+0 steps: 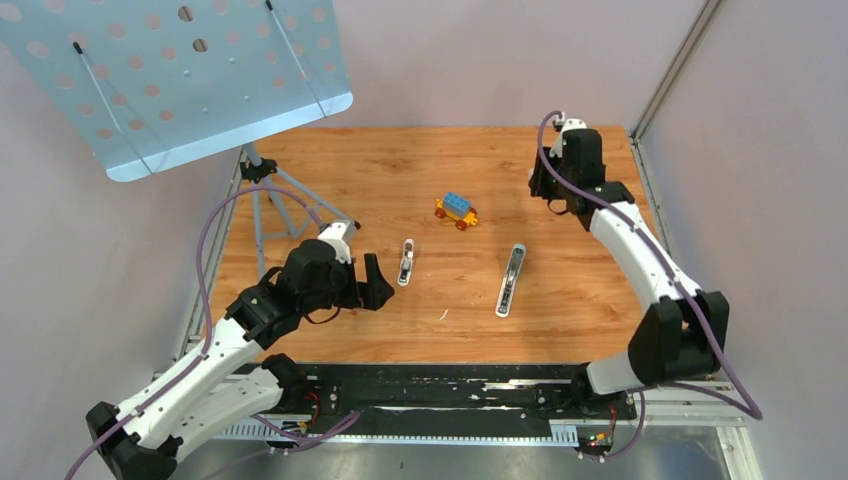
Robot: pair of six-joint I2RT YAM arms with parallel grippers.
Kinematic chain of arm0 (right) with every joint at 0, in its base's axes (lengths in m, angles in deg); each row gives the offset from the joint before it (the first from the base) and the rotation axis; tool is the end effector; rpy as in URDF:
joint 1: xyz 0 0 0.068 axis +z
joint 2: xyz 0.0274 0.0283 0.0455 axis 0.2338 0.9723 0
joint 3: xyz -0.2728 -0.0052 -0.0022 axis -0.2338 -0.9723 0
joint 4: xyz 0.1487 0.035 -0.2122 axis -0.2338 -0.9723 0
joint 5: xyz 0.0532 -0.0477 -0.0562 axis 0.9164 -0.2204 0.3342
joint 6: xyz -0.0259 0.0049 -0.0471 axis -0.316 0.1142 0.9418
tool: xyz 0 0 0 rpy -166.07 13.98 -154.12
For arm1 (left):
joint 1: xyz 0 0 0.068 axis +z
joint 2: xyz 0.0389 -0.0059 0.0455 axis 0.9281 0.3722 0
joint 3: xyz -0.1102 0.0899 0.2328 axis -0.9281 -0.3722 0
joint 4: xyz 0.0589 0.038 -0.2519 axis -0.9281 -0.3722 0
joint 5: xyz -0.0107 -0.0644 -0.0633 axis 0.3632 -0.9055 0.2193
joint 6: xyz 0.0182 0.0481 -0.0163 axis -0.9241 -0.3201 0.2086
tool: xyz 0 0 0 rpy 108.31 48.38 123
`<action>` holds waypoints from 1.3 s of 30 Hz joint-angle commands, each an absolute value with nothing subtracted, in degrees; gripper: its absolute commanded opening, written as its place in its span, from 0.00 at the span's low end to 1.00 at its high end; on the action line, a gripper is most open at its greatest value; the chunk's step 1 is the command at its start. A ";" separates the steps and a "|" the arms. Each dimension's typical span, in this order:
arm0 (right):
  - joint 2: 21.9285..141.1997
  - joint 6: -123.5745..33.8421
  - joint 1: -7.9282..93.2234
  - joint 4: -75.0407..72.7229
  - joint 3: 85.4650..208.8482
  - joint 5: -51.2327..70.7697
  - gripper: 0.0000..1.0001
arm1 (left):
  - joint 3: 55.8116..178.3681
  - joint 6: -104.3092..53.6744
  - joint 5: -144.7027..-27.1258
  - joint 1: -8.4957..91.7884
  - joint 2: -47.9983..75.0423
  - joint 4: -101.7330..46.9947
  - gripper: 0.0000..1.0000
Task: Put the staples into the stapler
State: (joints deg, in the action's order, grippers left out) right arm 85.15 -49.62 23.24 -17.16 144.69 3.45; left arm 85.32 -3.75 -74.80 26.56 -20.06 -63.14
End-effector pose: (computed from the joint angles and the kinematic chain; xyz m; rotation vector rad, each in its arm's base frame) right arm 0.3391 0.0589 0.3347 0.0191 2.0706 0.2528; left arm 0.1203 -0.1044 0.2805 0.1375 2.2616 -0.6696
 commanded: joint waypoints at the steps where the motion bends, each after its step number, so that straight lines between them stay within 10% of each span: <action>1: 76.79 -46.02 30.56 -17.84 137.81 6.07 0.37 | 85.45 -0.45 -84.11 33.14 -19.76 -64.66 1.00; 14: 66.21 -33.83 53.93 -16.81 124.26 12.96 0.38 | 83.61 2.48 -96.07 45.00 -18.61 -64.81 0.99; 39: 92.39 -18.28 74.76 -14.05 123.79 17.85 0.43 | 69.49 8.10 -99.79 46.88 -14.31 -50.55 0.80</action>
